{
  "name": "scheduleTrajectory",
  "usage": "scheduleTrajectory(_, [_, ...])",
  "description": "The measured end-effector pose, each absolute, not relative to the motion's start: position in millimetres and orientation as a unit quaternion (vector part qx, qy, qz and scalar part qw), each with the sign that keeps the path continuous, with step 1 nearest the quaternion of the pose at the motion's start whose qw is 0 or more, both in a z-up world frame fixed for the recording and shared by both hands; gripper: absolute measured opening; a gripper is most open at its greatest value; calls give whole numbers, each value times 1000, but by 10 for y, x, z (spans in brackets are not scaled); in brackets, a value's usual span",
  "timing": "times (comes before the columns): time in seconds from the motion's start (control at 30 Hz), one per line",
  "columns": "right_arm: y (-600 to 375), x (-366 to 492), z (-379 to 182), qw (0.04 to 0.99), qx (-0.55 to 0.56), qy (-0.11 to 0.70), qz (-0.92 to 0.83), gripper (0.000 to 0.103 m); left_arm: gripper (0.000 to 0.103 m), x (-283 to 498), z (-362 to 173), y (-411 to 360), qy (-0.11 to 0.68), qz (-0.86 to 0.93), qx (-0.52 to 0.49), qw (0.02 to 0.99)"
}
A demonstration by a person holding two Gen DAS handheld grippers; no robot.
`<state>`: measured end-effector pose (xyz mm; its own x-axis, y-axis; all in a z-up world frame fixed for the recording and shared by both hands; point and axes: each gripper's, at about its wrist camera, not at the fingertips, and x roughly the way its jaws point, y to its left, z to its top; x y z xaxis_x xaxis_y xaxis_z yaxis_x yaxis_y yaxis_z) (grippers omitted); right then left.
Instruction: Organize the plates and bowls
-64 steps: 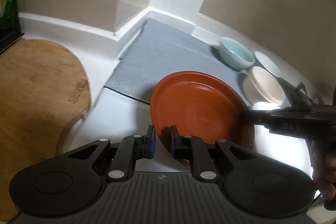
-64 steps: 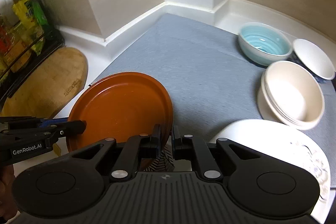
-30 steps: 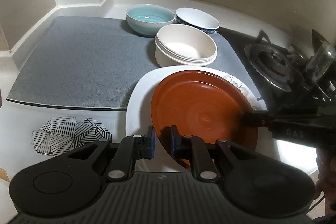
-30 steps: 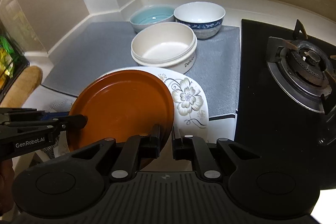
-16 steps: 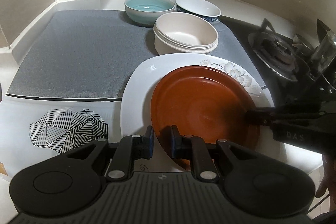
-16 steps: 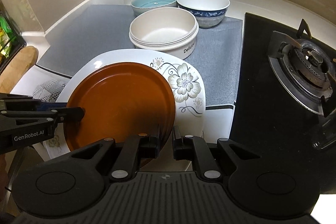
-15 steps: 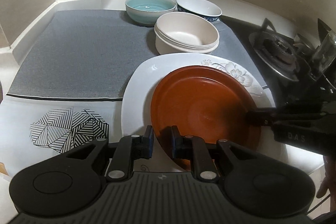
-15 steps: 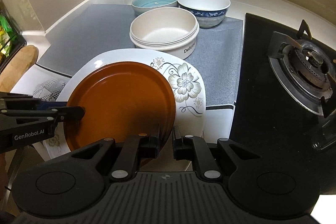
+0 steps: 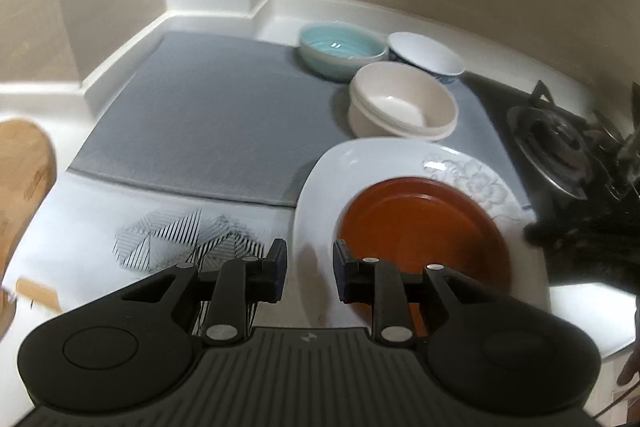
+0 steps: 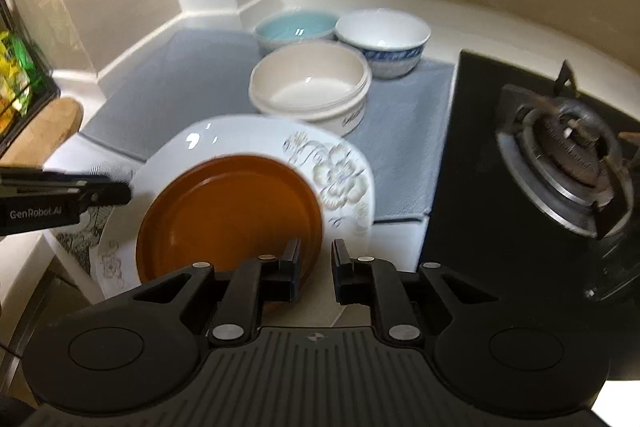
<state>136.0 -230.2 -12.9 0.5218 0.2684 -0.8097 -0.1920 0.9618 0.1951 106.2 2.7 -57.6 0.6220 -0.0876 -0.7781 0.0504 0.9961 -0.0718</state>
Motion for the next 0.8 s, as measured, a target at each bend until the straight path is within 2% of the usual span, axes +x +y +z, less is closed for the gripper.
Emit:
scheduleTrajectory(0.2, [-2474, 1405, -208, 868, 62, 479, 113, 17, 26, 976, -680, -5, 459, -30, -20, 888])
scheduleTrajectory(0.37, [-2466, 1390, -296, 856, 70, 496, 129, 17, 15, 943, -719, -43, 464, -19, -6, 886])
scheduleTrajectory(0.43, [-2448, 1363, -301, 860, 54, 491, 129, 9, 14, 952, -724, -27, 464, -17, -11, 886])
scheduleTrajectory(0.8, [-2425, 1340, -276, 856, 33, 492, 153, 10, 13, 1028, -696, -49, 464, -3, -1, 886])
